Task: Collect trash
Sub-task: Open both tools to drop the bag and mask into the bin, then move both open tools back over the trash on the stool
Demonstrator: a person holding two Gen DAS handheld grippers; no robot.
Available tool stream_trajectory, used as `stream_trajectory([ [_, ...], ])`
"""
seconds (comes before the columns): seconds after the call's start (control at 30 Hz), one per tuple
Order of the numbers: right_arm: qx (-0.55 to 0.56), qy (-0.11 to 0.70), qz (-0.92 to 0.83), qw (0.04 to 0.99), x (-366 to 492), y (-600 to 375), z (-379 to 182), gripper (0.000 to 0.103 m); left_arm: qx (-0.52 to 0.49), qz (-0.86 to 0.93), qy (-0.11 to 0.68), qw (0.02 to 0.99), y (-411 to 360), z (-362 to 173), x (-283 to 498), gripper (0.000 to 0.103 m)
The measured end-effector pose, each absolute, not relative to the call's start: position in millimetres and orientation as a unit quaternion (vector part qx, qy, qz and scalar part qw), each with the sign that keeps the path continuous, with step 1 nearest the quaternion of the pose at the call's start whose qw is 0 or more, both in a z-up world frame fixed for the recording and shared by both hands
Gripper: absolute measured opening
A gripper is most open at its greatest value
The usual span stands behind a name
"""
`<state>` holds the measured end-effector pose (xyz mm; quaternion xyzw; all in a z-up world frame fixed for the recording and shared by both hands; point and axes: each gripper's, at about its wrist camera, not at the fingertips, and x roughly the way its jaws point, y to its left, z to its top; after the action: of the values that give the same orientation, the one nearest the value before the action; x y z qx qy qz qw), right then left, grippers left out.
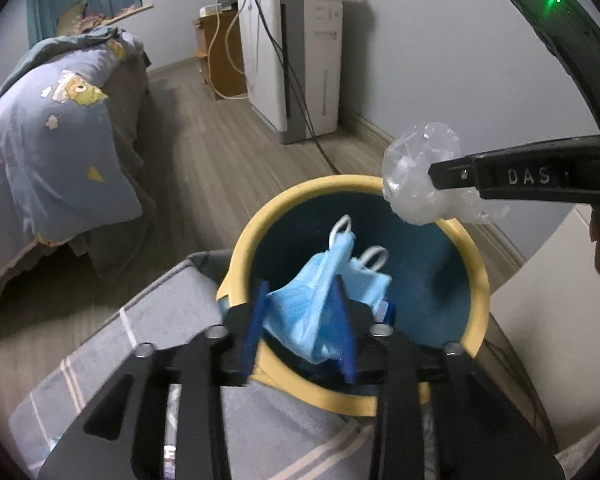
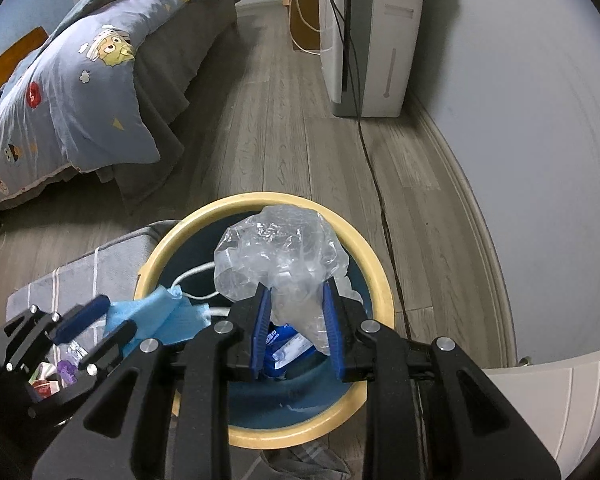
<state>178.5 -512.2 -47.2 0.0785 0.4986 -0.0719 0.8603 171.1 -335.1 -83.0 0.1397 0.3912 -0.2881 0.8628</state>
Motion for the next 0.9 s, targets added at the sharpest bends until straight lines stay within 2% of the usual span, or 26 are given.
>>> stream_trajectory([
  [0.1,0.079,0.497,-0.074,0.861,178.6,-513.1,-47.6,0.035,0.138,-0.288,0.391,0.863,-332.8,-83.4,170.9,0.050],
  [0.27,0.094,0.490,-0.078,0.863,178.7,-515.9,-45.5,0.057,0.127,-0.284,0.388,0.867,-323.3,-82.4,170.0,0.074],
  [0.33,0.094,0.489,-0.078,0.864,179.0,-515.2,-44.3,0.062,0.124,-0.283,0.385,0.870,-318.7,-81.1,169.1,0.081],
  [0.4,0.092,0.486,-0.081,0.865,178.5,-514.5,-42.4,0.073,0.120,-0.278,0.380,0.874,-313.7,-79.0,166.9,0.088],
  [0.47,0.090,0.482,-0.089,0.867,177.2,-514.3,-39.1,0.094,0.114,-0.270,0.375,0.879,-307.0,-77.1,164.5,0.092],
  [0.5,0.090,0.478,-0.092,0.869,175.7,-514.9,-36.9,0.097,0.112,-0.266,0.374,0.881,-304.3,-76.1,163.6,0.093],
  [0.9,0.097,0.470,-0.086,0.873,170.7,-502.1,-21.3,0.097,0.084,-0.237,0.368,0.895,-242.7,-47.5,143.9,0.094],
])
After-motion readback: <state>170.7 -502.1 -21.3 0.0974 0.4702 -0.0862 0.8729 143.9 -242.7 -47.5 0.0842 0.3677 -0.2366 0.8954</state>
